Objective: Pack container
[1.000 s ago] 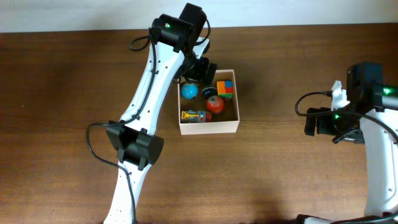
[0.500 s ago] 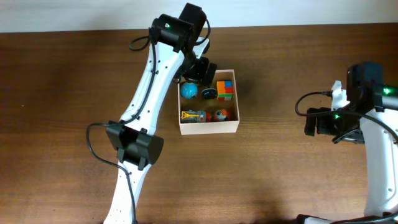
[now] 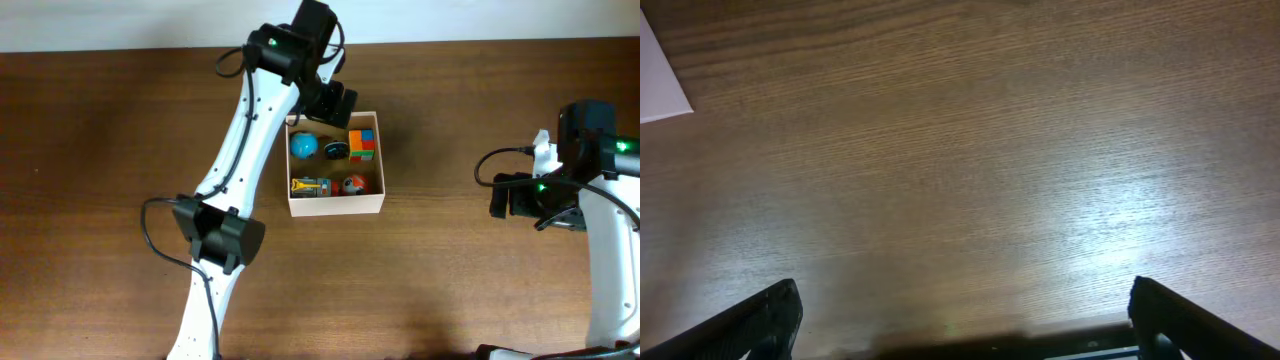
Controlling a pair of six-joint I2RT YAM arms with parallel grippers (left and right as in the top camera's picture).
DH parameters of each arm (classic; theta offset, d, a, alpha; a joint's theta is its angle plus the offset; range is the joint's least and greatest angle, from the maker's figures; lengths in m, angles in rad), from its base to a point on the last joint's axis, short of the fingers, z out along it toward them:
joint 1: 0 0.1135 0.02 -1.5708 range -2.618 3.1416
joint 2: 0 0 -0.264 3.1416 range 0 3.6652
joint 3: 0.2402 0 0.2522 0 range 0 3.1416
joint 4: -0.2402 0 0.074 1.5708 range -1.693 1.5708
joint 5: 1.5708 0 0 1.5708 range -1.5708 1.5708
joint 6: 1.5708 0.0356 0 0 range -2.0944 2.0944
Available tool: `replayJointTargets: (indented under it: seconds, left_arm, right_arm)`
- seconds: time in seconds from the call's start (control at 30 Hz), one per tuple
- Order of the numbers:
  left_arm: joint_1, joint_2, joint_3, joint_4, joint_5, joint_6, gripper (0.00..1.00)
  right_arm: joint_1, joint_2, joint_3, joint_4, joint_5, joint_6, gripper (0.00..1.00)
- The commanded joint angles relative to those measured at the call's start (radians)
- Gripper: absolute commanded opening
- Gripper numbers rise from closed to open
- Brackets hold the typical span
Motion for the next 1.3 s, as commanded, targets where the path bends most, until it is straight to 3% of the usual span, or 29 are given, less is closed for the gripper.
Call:
replayJointTargets:
  seconds: [0.0,0.17,0.3,0.4,0.67,1.0,1.27]
  left_arm:
    - [-0.019,-0.045,0.019,0.013,0.012,0.009,0.99]
    - [-0.057,-0.090,0.019,0.148,0.023,0.025,0.99]
    - [-0.069,-0.124,0.012,0.317,0.112,0.187,0.99]
    - [-0.047,-0.174,-0.080,0.421,0.182,0.212,0.99]
    - [0.018,-0.524,-0.735,0.809,0.195,0.212,0.99]
    - [0.178,-0.988,-1.461,1.067,0.070,0.211,0.99]
    - [0.288,-1.356,-1.989,1.483,0.072,0.211,0.99]
  right_arm:
    - [-0.006,-0.001,0.000,0.001,0.013,-0.002,0.99]
    - [-0.006,-0.001,0.000,0.001,0.013,-0.002,0.99]
    - [-0.006,-0.001,0.000,0.001,0.013,-0.002,0.99]
    - [-0.006,-0.001,0.000,0.001,0.013,-0.002,0.99]
    - [-0.006,-0.001,0.000,0.001,0.013,-0.002,0.99]
    - [-0.006,-0.001,0.000,0.001,0.013,-0.002,0.99]
    - [-0.006,-0.001,0.000,0.001,0.013,-0.002,0.99]
